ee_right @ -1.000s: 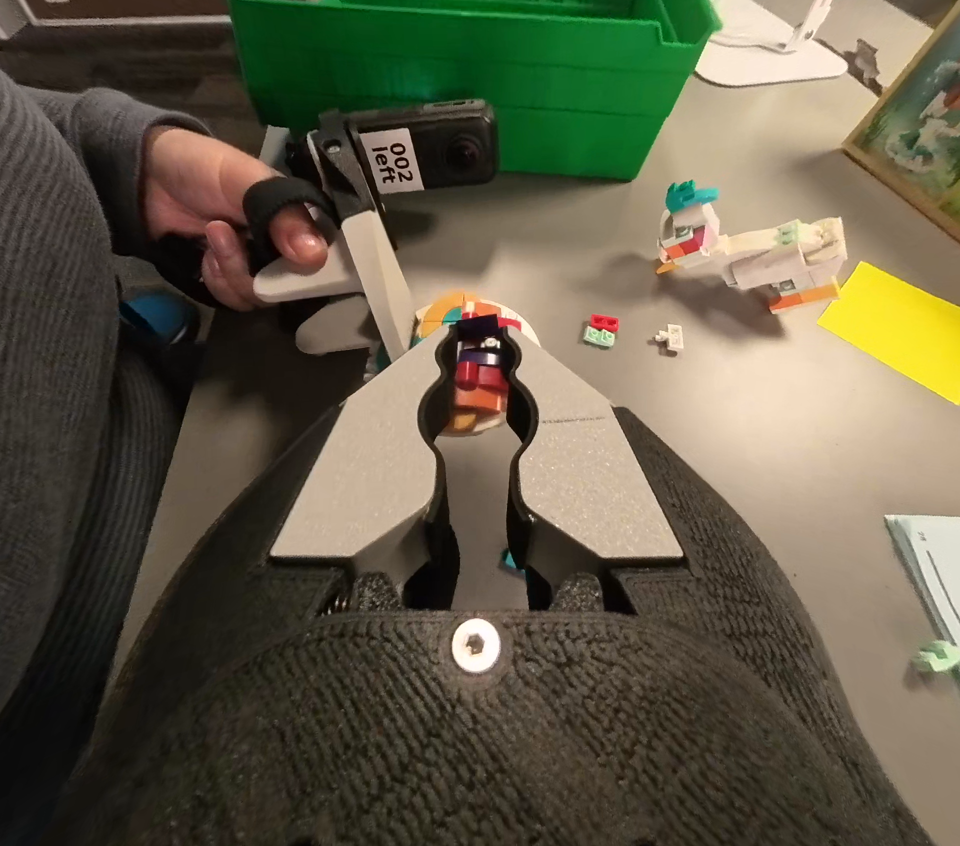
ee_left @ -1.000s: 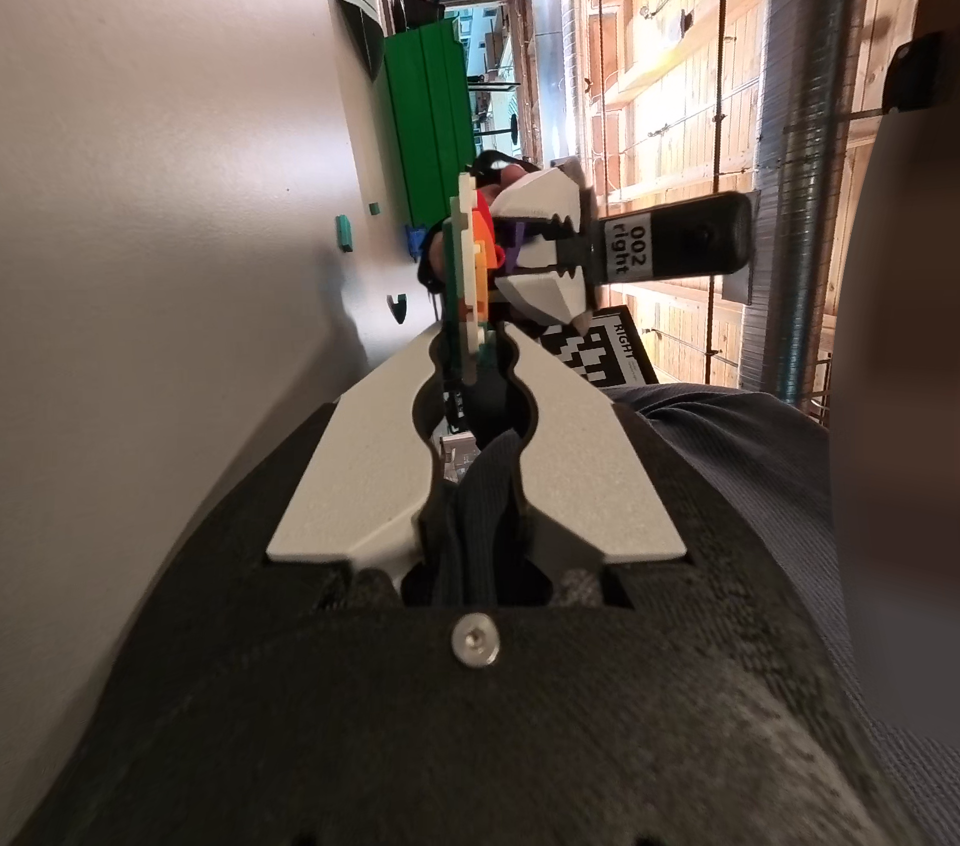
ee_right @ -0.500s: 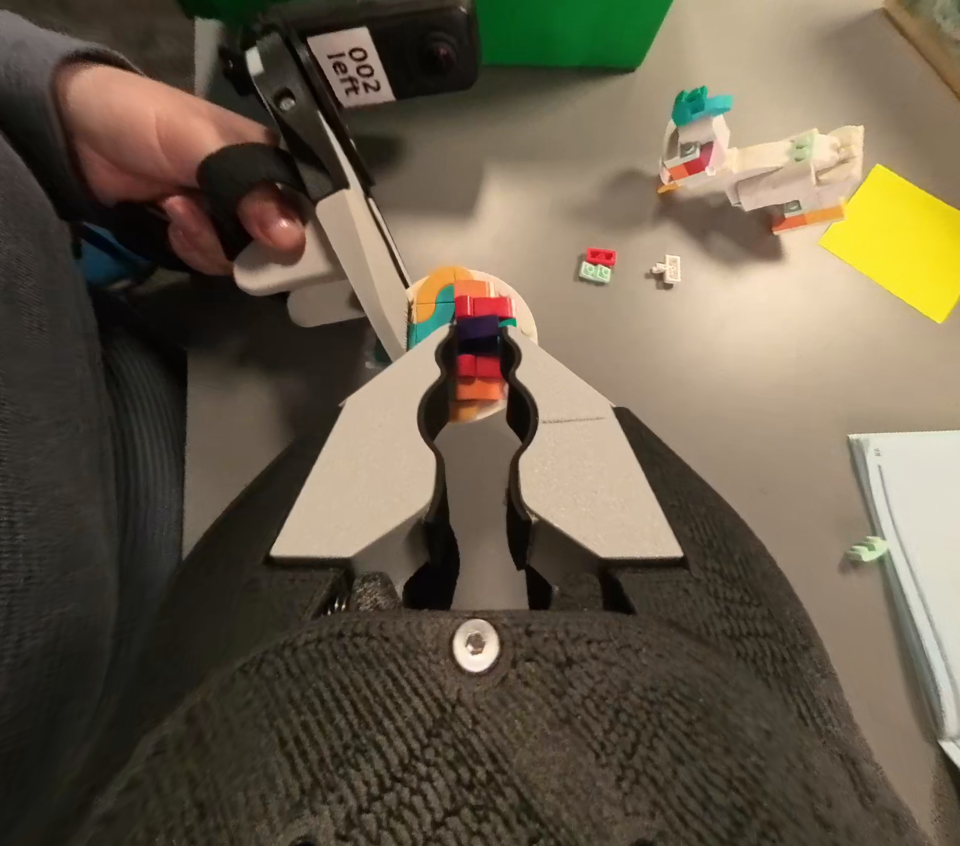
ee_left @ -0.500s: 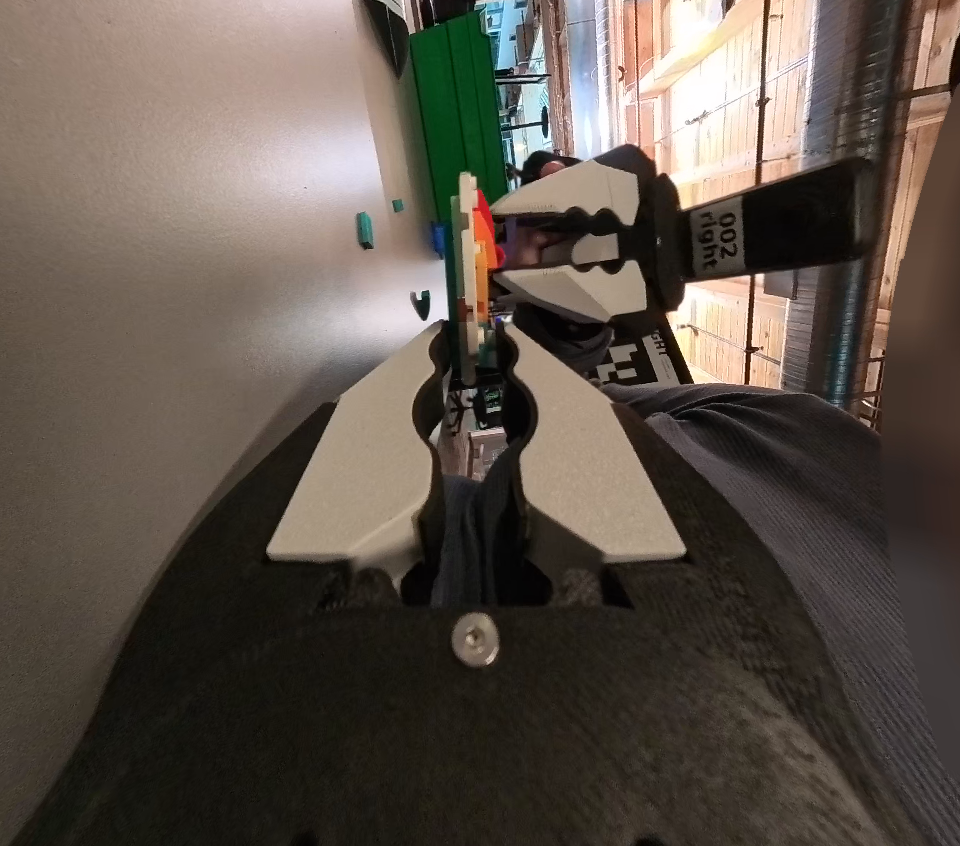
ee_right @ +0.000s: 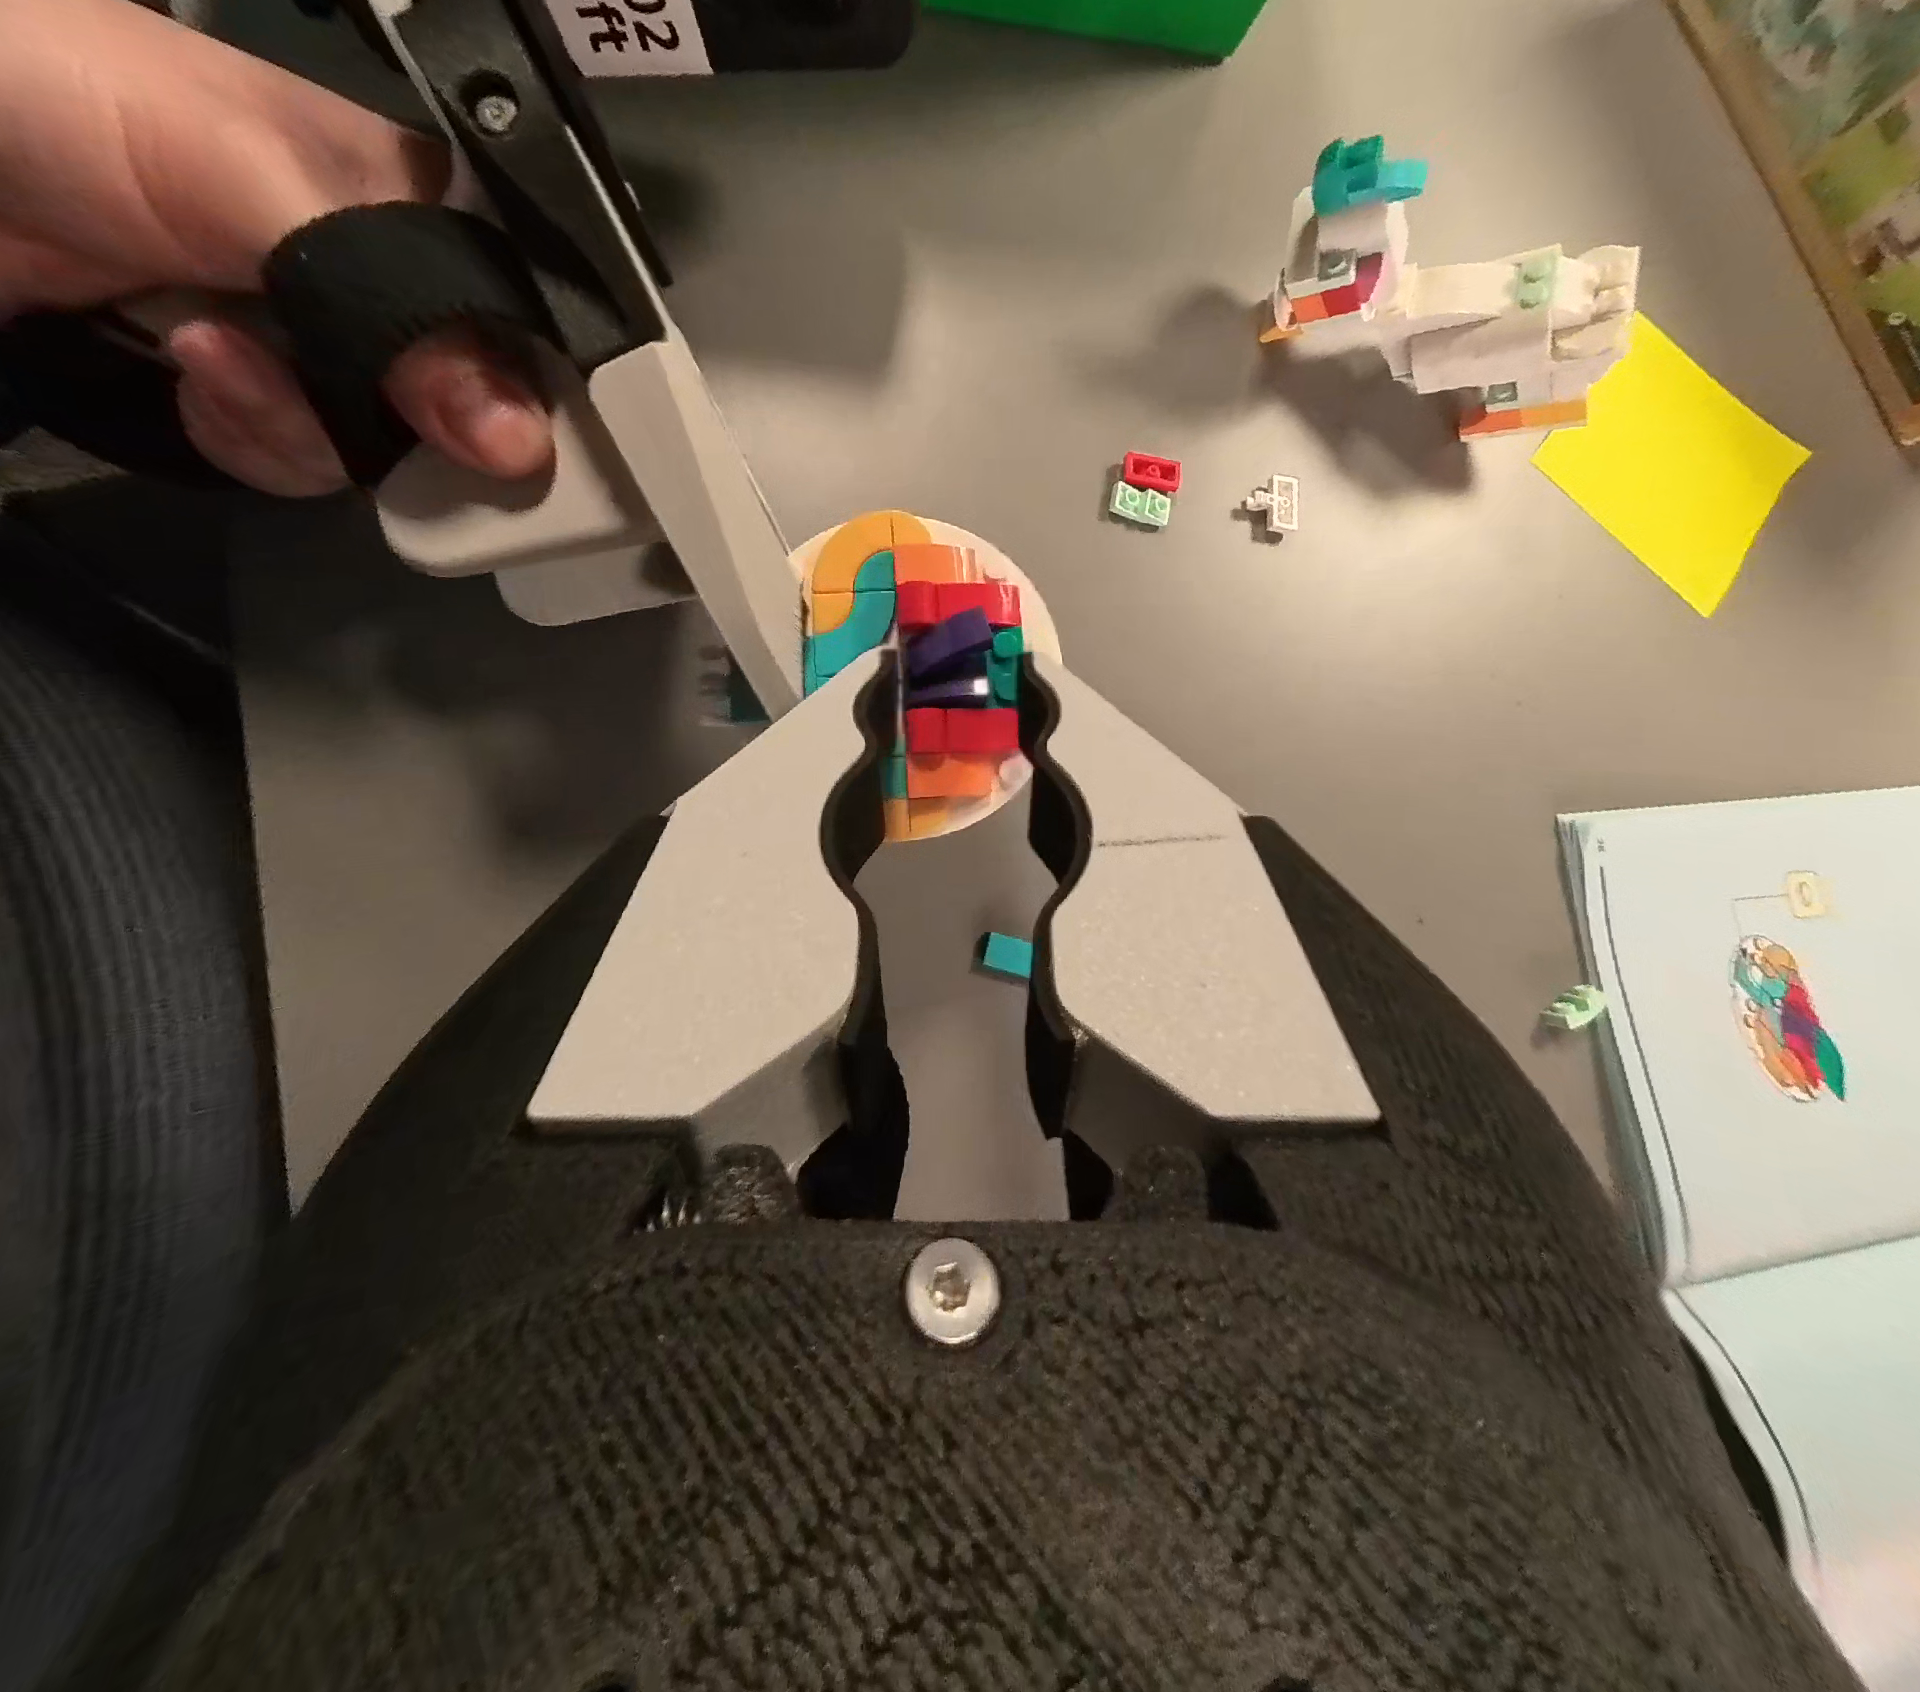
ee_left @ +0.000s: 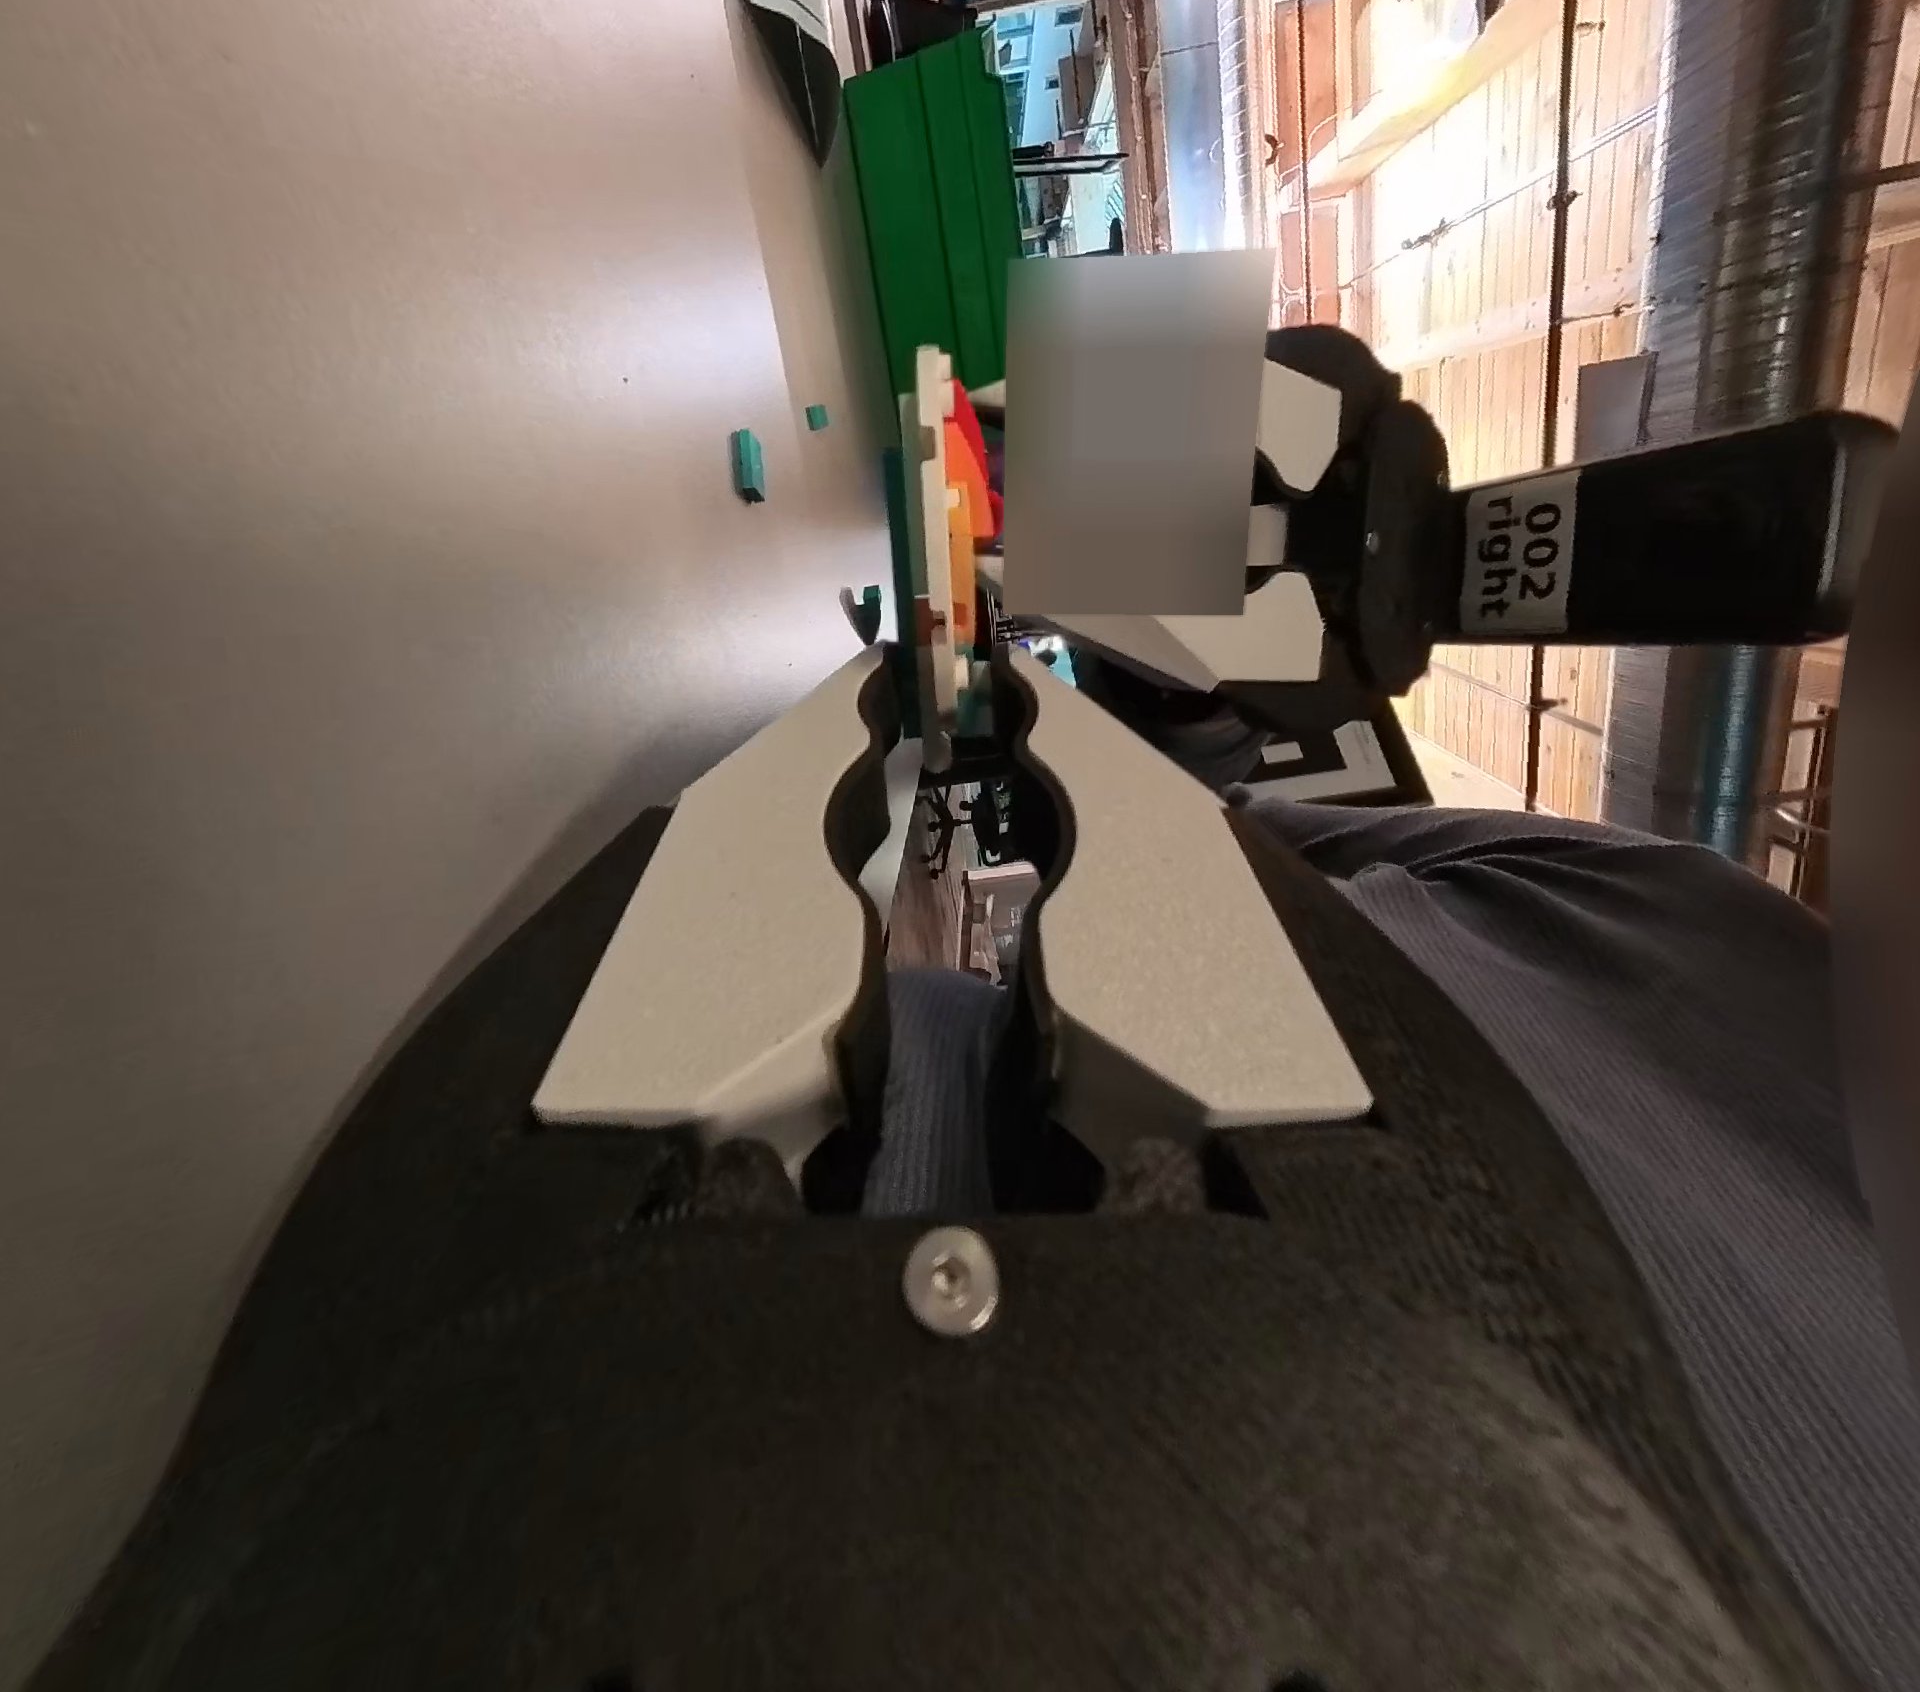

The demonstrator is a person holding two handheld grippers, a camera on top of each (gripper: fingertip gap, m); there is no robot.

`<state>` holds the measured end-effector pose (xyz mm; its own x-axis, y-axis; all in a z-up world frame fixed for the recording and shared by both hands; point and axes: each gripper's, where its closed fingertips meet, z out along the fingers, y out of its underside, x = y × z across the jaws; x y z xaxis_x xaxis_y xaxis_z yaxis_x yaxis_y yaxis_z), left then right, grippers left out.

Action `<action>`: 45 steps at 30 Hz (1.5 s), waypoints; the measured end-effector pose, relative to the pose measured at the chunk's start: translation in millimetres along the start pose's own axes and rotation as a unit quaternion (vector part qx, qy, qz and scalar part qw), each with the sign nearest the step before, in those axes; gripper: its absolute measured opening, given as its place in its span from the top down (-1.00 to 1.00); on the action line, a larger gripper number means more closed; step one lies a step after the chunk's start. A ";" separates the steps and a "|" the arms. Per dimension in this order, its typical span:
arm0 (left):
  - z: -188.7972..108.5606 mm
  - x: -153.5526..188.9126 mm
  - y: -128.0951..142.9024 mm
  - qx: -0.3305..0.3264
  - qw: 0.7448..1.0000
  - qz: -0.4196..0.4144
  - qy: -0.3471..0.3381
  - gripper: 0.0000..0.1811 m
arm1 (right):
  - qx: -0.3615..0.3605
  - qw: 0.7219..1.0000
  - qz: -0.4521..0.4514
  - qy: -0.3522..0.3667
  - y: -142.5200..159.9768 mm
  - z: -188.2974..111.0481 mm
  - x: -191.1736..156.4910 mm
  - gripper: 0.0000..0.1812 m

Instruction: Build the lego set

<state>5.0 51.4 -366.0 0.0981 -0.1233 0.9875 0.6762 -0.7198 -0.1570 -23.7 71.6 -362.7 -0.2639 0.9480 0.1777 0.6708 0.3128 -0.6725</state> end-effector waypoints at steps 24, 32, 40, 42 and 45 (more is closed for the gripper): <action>2.1 -0.4 0.3 -0.007 1.000 -0.001 0.000 0.84 | 0.174 0.975 -0.119 -0.073 3.2 -15.2 -37.2 0.30; 5.5 -2.4 -8.9 0.001 1.000 0.004 -0.004 0.84 | 0.248 0.962 -0.103 -0.051 -11.5 -19.0 -20.7 0.35; 6.7 -5.2 -8.4 -0.002 1.000 0.009 -0.015 0.84 | 0.211 0.969 -0.123 -0.031 1.7 -11.2 -23.5 0.38; 6.7 -5.5 -8.6 0.000 1.000 0.010 -0.016 0.84 | 0.203 0.971 -0.125 -0.033 4.2 -10.0 -24.2 0.40; 6.8 -6.0 -8.6 0.000 1.000 0.012 -0.019 0.84 | 0.197 0.972 -0.124 -0.033 5.8 -10.1 -23.8 0.41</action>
<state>3.5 63.0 -370.5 0.1419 -0.1147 0.9832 0.6737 -0.7166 -0.1809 -6.5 51.4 -363.5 -0.4357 0.8366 0.3319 0.2665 0.4722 -0.8403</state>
